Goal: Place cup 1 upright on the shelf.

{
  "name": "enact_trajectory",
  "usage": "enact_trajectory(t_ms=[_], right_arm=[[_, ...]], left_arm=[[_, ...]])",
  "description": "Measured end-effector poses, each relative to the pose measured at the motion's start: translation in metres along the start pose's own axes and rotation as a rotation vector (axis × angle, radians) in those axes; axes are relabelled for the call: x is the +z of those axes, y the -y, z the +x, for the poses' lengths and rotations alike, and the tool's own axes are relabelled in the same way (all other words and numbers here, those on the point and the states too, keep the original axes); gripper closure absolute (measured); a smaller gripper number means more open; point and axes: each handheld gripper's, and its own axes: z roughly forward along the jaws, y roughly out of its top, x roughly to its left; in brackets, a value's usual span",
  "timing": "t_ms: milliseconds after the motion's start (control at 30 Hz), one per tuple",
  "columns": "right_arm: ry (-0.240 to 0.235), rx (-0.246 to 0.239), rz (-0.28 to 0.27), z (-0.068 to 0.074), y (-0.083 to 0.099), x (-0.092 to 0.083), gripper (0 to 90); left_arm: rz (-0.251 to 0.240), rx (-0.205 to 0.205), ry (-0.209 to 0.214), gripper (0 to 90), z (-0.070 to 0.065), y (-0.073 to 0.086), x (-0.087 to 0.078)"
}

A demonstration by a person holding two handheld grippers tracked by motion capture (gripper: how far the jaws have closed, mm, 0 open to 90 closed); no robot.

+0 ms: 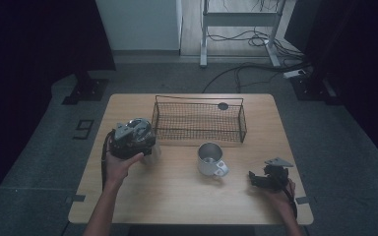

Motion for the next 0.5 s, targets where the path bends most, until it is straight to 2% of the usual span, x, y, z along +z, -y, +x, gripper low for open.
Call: enact_trajectory(t_ms=[500], right_arm=[[0.002,0.001,0.000,0.0000,0.0000,-0.0001,7.7]], left_arm=[[0.000,0.000,0.001,4.0,-0.0003,-0.0083,-0.0016]])
